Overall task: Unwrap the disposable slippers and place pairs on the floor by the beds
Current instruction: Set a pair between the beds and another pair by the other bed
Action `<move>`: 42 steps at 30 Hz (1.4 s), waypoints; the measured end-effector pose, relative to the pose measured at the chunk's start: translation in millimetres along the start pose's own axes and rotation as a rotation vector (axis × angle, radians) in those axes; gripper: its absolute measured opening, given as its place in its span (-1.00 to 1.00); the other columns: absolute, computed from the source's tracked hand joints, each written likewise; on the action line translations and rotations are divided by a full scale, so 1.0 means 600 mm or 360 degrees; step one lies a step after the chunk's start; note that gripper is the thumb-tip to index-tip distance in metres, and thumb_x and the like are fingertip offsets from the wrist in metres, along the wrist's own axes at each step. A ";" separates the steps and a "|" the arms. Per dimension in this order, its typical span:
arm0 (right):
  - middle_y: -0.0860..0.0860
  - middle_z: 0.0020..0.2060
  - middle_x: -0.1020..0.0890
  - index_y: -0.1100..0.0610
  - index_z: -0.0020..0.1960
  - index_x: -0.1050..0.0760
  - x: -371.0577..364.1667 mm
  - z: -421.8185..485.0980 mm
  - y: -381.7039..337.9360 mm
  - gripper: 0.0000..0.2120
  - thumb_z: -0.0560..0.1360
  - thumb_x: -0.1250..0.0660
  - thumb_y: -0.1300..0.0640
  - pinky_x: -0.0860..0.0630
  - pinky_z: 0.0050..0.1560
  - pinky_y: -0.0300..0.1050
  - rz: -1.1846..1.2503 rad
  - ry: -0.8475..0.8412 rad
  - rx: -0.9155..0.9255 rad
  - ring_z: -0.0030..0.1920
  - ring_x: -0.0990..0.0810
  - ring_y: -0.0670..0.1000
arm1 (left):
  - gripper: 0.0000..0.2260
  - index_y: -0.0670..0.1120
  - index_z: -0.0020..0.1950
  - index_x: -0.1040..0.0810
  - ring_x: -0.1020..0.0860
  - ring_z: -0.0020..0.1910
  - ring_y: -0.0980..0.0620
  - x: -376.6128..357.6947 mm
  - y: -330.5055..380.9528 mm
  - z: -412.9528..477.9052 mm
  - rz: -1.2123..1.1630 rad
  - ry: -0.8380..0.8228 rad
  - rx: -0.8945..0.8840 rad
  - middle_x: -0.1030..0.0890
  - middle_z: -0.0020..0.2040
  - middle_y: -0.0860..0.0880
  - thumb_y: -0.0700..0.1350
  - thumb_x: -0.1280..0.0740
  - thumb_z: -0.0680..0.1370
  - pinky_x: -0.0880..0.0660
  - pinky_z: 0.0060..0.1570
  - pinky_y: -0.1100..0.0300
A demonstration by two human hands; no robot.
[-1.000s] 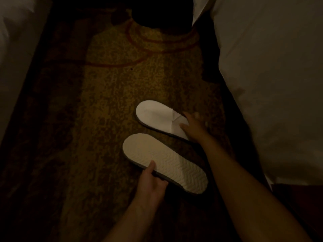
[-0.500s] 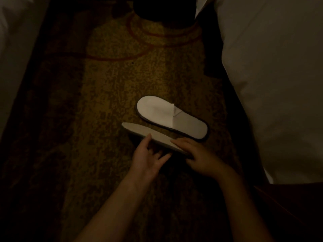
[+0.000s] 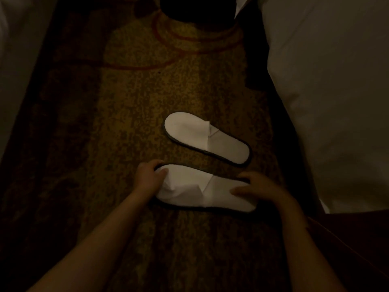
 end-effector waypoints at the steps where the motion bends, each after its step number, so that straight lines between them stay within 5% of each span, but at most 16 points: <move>1: 0.11 0.03 -0.57 0.28 0.12 -0.53 0.005 -0.002 0.008 -0.70 0.43 -0.42 0.17 -0.41 -0.29 -0.40 -0.0002 0.0105 -0.0034 -0.02 -0.53 0.00 | -0.66 -0.15 0.30 -0.48 -0.44 0.26 -0.18 -0.007 -0.004 -0.003 0.0043 0.0017 0.0015 -0.47 0.30 -0.24 -0.12 -0.29 0.54 -0.39 0.26 0.03; 5: 0.14 0.13 -0.49 0.27 0.15 -0.41 0.012 -0.010 0.030 -0.67 0.45 -0.39 0.18 -0.31 -0.32 -0.29 -0.0084 0.0397 -0.0117 0.00 -0.41 -0.02 | -0.65 -0.11 0.33 -0.44 -0.35 0.31 -0.20 -0.028 -0.005 -0.011 0.0301 0.0129 -0.0040 -0.42 0.32 -0.22 -0.08 -0.25 0.55 -0.32 0.30 0.00; 10: 0.14 0.20 -0.45 0.24 0.21 -0.38 0.017 -0.007 0.029 -0.59 0.44 -0.40 0.15 -0.31 -0.10 -0.23 -0.0236 0.0527 -0.0181 0.05 -0.40 0.00 | -0.64 -0.04 0.30 -0.44 -0.27 0.32 -0.20 -0.025 0.004 -0.013 0.0596 0.0208 -0.0029 -0.37 0.31 -0.19 -0.02 -0.30 0.51 -0.26 0.29 -0.06; 16: 0.12 0.03 -0.51 0.26 0.21 -0.41 0.045 0.019 -0.003 -0.72 0.53 -0.28 0.19 -0.38 -0.13 -0.20 0.0341 0.0859 -0.0104 0.05 -0.49 0.09 | -0.48 -0.05 0.47 -0.23 -0.24 0.42 -0.23 0.019 0.095 0.096 0.0015 0.0188 -0.0157 -0.30 0.44 -0.20 -0.10 -0.27 0.52 -0.24 0.40 -0.12; 20: 0.13 0.24 -0.47 0.27 0.31 -0.37 0.048 0.043 -0.014 -0.65 0.53 -0.24 0.26 -0.38 0.26 -0.08 0.0379 0.0916 -0.0099 0.22 -0.44 0.12 | -0.41 -0.05 0.52 -0.06 -0.11 0.49 -0.22 0.011 0.137 0.167 0.0093 -0.0088 -0.0101 -0.15 0.52 -0.17 -0.15 -0.24 0.55 -0.15 0.46 -0.09; 25: 0.19 0.36 -0.39 0.24 0.41 -0.27 0.073 0.065 -0.020 -0.54 0.53 -0.22 0.22 -0.33 0.37 0.04 0.0359 0.0969 -0.0125 0.31 -0.39 0.17 | -0.45 -0.13 0.48 -0.18 -0.16 0.46 -0.23 0.000 0.126 0.168 0.0199 0.0030 -0.0134 -0.24 0.47 -0.21 -0.13 -0.28 0.52 -0.13 0.43 -0.01; 37: 0.19 0.41 -0.29 0.17 0.45 -0.22 0.092 0.082 -0.032 -0.52 0.56 -0.21 0.18 -0.26 0.43 0.09 0.0306 0.1062 0.0112 0.39 -0.31 0.17 | -0.46 -0.13 0.49 -0.17 -0.16 0.46 -0.19 -0.001 0.100 0.099 0.0041 0.0111 -0.0219 -0.24 0.49 -0.16 -0.18 -0.23 0.53 -0.16 0.42 0.00; 42: 0.24 0.36 -0.34 0.25 0.34 -0.34 0.041 0.008 0.021 -0.58 0.55 -0.22 0.08 -0.35 0.32 0.06 -0.0006 0.1171 -0.0270 0.32 -0.35 0.23 | -0.46 -0.03 0.49 -0.17 -0.19 0.43 -0.20 -0.023 0.056 0.000 0.0253 0.0029 -0.0025 -0.29 0.45 -0.15 -0.09 -0.24 0.52 -0.20 0.40 -0.14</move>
Point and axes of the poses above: each hand's wrist, its own z-axis towards the middle knuckle, its own x-axis out of the back of the hand, y = z × x, the point moved 5 cm from there along z, towards the middle knuckle
